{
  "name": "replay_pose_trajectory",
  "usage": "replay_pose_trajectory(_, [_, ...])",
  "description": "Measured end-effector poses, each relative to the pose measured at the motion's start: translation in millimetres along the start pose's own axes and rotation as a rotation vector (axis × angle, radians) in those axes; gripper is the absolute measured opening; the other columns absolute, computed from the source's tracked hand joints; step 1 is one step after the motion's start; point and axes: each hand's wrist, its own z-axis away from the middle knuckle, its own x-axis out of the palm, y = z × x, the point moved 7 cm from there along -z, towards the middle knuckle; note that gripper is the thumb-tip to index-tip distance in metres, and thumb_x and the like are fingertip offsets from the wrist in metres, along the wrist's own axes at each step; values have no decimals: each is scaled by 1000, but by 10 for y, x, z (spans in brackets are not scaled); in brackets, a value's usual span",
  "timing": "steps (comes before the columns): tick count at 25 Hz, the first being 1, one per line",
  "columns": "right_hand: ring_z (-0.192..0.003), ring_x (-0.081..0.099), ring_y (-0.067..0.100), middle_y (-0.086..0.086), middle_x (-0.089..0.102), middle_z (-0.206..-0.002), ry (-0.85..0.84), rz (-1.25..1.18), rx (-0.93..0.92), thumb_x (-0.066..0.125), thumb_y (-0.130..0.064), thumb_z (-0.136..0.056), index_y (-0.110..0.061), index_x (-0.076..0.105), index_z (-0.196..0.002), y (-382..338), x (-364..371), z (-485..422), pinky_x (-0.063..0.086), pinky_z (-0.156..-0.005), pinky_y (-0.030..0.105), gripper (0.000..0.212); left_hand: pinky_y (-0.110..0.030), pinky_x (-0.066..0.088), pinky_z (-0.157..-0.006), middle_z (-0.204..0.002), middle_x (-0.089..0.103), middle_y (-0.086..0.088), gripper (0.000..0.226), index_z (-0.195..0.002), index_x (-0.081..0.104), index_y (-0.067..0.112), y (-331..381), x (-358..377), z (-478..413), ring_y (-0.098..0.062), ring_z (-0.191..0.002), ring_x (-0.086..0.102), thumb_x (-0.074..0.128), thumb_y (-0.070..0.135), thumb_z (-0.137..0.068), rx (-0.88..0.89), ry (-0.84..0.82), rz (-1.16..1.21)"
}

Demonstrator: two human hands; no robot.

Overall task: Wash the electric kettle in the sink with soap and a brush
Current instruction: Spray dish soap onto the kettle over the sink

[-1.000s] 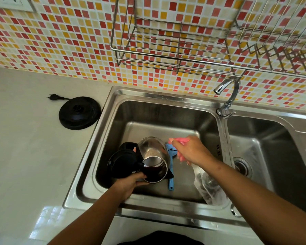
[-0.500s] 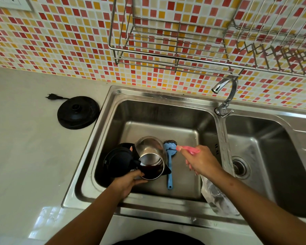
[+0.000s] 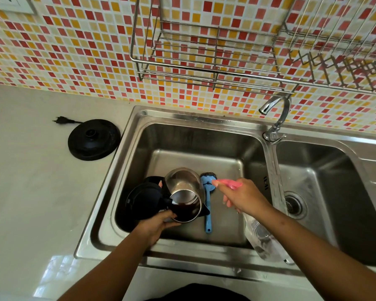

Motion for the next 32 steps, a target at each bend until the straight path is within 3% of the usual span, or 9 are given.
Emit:
replay_pose_trajectory(5, [-43,55,14,10,70,-67,-47,17,43,52,-62,-87,-35,74,-97,89,52,-28,52,-52,27,36,-48,47,-101,-116,64,-18,17,-94,67,4,49,39,18,-29,-99,64,54,-6,-89,42,7,38])
replay_pose_trajectory(8, [-47,59,13,10,70,-71,56,120,82,49,-70,-83,-40,71,-95,209,-2,-23,56,-56,31,39,-34,61,-74,-114,64,-19,17,-98,66,0,47,17,14,-36,-108,61,53,-8,-89,47,29,66])
replay_pose_trajectory(10, [-46,57,11,11,71,-72,60,73,59,51,-65,-85,-38,71,-103,179,-40,-46,54,-51,28,37,-29,60,-64,-113,64,-18,17,-102,65,-1,60,41,27,-38,-113,59,54,-6,-90,37,28,60])
replay_pose_trajectory(14, [-48,56,16,13,72,-73,-29,-41,-11,54,-52,-91,-33,69,-114,8,0,-168,49,-45,24,33,-29,60,-71,-108,68,-16,20,-98,68,4,60,48,24,-31,-102,63,54,-7,-89,52,-6,56])
replay_pose_trajectory(20, [-48,61,18,14,71,-67,51,53,-17,51,-68,-82,-36,72,-102,-115,-2,-374,58,-60,37,43,-27,61,-65,-119,64,-19,21,-106,66,1,44,42,9,-35,-112,60,56,-6,-89,33,3,69])
replay_pose_trajectory(24, [-44,57,19,19,72,-74,-43,6,-21,58,-58,-85,-31,70,-113,-161,18,-474,48,-49,25,40,-29,62,-71,-122,64,-21,31,-118,62,-5,61,55,25,-33,-109,62,55,-8,-89,58,1,57])
replay_pose_trajectory(26, [-45,55,20,18,71,-71,-38,-7,-9,60,-53,-86,-29,70,-114,-157,35,-482,48,-48,26,38,-34,62,-72,-122,62,-24,29,-115,63,-4,76,42,7,-35,-109,61,55,-11,-87,88,16,77])
replay_pose_trajectory(30, [-41,50,17,-2,58,-50,5,-14,-37,60,-52,-86,-30,73,-107,-173,79,-417,52,-54,35,32,-37,62,-75,-119,64,-23,24,-101,67,4,70,35,10,-35,-109,61,55,-11,-88,89,12,87])
replay_pose_trajectory(32, [-42,52,17,6,64,-57,-44,-30,-56,61,-49,-87,-29,73,-108,-187,110,-379,49,-49,30,31,-34,61,-74,-119,65,-21,23,-101,67,6,69,50,39,-34,-109,61,55,-8,-89,70,-1,71])
